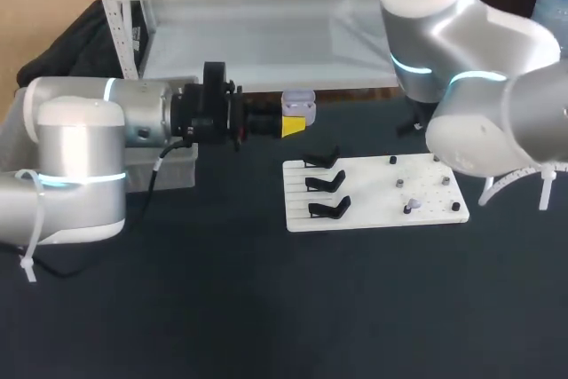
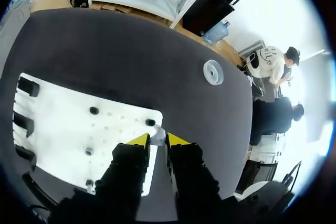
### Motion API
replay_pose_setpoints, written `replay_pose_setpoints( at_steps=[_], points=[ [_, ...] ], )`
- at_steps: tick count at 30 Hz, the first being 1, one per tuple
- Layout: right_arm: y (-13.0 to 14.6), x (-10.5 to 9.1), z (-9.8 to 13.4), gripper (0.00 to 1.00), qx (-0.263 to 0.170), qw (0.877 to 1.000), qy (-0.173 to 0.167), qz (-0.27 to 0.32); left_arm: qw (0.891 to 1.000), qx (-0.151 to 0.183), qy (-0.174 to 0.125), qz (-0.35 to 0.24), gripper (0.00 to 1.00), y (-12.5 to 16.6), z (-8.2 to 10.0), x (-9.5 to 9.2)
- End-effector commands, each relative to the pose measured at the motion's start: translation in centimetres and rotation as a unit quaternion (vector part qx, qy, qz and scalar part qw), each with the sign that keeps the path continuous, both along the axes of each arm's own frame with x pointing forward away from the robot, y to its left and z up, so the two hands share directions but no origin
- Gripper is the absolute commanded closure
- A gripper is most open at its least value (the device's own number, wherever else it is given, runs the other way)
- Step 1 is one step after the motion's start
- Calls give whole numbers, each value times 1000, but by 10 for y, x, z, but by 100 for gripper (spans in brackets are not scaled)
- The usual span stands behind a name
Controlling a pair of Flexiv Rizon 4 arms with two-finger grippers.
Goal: Pick up each earbud case from the left stands, insert the matching earbuds, close the lid, and place the case in the box.
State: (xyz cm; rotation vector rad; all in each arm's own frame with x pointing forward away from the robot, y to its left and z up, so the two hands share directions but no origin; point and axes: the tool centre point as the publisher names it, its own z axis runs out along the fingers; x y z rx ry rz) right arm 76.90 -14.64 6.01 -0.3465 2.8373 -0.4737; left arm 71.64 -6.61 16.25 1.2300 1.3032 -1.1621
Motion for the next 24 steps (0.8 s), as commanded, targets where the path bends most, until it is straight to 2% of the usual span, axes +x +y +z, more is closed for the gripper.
replay_pose_setpoints(
  at_steps=[1,7,12,18,24],
  points=[
    [4,-30,42,100,7,1000,-4,-3,1000,-1,-1,1,100,0,0,-1],
    [23,-55,81,100,6,1000,0,-1,1000,-1,-1,1,100,0,0,-1],
    [42,-77,107,100,28,999,13,14,1000,-1,-1,1,100,0,0,-1],
    [54,-100,122,100,32,999,19,28,1000,-1,-1,1,100,0,0,-1],
    [60,-109,125,100,26,998,21,47,1000,-1,-1,1,100,0,0,-1]
  ],
)
